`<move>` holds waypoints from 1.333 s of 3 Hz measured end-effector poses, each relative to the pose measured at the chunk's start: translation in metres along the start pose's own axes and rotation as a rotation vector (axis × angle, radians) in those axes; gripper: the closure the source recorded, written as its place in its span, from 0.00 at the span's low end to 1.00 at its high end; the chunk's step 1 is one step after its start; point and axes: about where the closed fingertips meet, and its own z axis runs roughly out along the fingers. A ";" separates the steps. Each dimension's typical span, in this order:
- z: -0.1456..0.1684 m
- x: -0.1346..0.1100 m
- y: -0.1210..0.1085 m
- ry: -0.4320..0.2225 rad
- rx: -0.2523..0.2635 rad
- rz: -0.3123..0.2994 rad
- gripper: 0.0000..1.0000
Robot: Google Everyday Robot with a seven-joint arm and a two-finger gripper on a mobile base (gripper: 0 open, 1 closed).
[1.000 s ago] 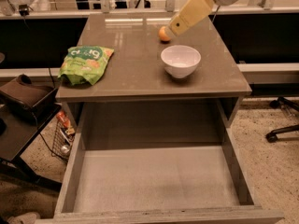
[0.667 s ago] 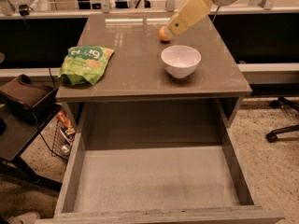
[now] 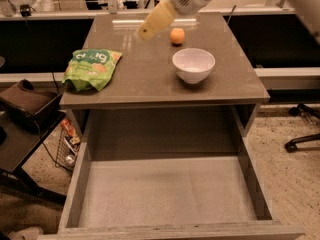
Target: Place green rice chip bag into top drawer
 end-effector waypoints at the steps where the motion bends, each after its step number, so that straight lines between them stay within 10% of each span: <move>1: 0.038 -0.021 0.019 -0.017 -0.038 0.080 0.00; 4: 0.169 -0.035 0.096 -0.075 -0.084 0.153 0.00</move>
Offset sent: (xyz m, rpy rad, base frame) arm 0.0093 0.1506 -0.0413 0.1847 0.1422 -0.0149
